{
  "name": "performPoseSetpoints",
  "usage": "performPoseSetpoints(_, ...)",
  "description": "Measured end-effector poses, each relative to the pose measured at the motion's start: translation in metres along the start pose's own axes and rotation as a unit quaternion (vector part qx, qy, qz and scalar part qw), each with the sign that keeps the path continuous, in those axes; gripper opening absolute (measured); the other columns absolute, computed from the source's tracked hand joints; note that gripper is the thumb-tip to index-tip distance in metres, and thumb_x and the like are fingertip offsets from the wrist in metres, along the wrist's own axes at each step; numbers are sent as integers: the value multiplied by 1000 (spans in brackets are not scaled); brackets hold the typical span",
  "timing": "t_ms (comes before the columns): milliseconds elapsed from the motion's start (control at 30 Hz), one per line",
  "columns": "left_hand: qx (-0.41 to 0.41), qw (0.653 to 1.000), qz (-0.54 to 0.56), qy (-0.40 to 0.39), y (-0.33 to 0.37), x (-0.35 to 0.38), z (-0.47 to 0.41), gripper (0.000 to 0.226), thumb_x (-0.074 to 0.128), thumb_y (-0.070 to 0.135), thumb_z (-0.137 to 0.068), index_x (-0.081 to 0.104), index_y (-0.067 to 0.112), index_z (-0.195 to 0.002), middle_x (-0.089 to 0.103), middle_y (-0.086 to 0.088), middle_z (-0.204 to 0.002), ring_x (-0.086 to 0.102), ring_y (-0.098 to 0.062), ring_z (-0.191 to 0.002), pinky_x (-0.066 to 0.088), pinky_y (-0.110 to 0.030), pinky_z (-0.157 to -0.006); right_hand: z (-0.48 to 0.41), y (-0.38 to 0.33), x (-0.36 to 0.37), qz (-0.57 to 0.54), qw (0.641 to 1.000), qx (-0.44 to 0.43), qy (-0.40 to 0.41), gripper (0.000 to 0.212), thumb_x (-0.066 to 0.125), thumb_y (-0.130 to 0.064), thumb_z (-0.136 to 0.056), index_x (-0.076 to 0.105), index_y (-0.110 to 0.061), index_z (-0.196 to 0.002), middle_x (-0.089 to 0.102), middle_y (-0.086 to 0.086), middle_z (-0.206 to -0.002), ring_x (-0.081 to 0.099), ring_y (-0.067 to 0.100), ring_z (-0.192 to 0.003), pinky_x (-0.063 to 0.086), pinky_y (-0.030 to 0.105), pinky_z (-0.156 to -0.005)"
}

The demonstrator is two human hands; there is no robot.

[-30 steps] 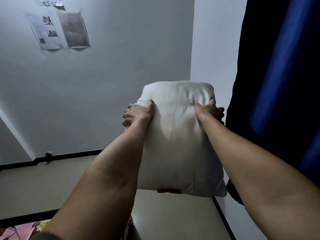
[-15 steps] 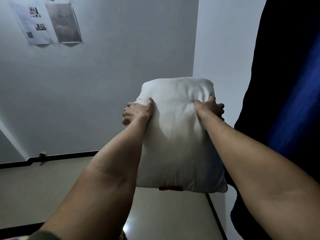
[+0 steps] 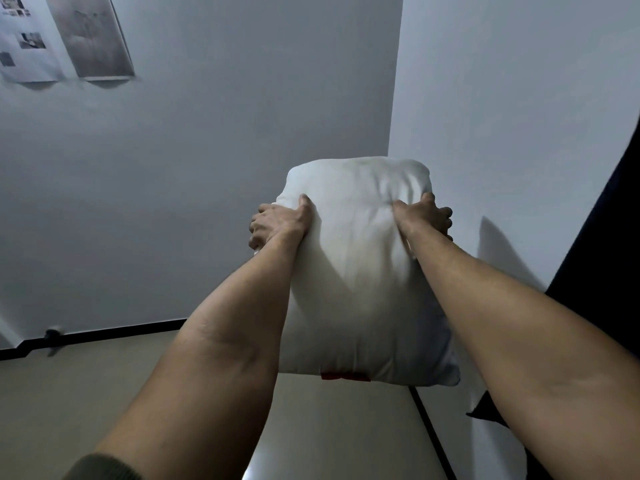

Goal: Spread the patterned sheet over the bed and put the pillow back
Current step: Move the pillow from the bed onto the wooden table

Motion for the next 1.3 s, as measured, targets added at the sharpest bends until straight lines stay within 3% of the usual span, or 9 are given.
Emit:
performPoseSetpoints(333, 25, 999, -3, -21, 43, 38, -83, 91, 41, 78, -79, 44, 6, -134, 53, -16, -130, 52, -35, -121, 44, -50, -96, -66, -28, 47, 8, 1000, 21, 21, 60, 50, -46, -91, 38, -30, -148, 39, 13, -141, 41, 34, -131, 34, 50, -105)
performPoseSetpoints(500, 28, 999, -3, -28, 55, 62, -107, 88, 40, 77, -80, 45, 6, -132, 54, -14, -129, 52, -34, -121, 38, -44, -82, -95, -36, 63, 11, 999, 19, 23, 62, 51, -44, -89, 37, -30, -148, 39, 12, -140, 41, 33, -129, 36, 49, -105)
performPoseSetpoints(633, 21, 999, -6, -34, 63, 87, -127, 89, 40, 78, -81, 44, 6, -133, 54, -14, -129, 52, -33, -121, 42, -45, -87, -124, -38, 80, 24, 999, 22, 12, 59, 50, -43, -90, 38, -30, -147, 39, 11, -139, 41, 33, -129, 35, 48, -103)
performPoseSetpoints(833, 10, 999, -4, -43, 74, 126, -157, 87, 40, 77, -82, 44, 6, -132, 54, -14, -129, 52, -33, -120, 37, -42, -77, -176, -40, 111, 26, 999, 19, -5, 61, 52, -41, -88, 39, -32, -148, 39, 11, -141, 39, 33, -131, 34, 48, -106)
performPoseSetpoints(1300, -14, 998, 24, -59, 107, 241, -224, 88, 41, 77, -85, 42, 5, -136, 52, -16, -134, 51, -35, -123, 44, -44, -87, -312, -37, 174, 65, 998, -8, -18, 68, 54, -43, -86, 38, -30, -151, 38, 10, -153, 39, 35, -138, 33, 49, -111)
Point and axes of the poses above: each hand's wrist, its own z-axis away from the middle knuckle, its own x-axis out of the palm, y = z × x, the point moved 10 cm from there along -z, towards the middle knuckle
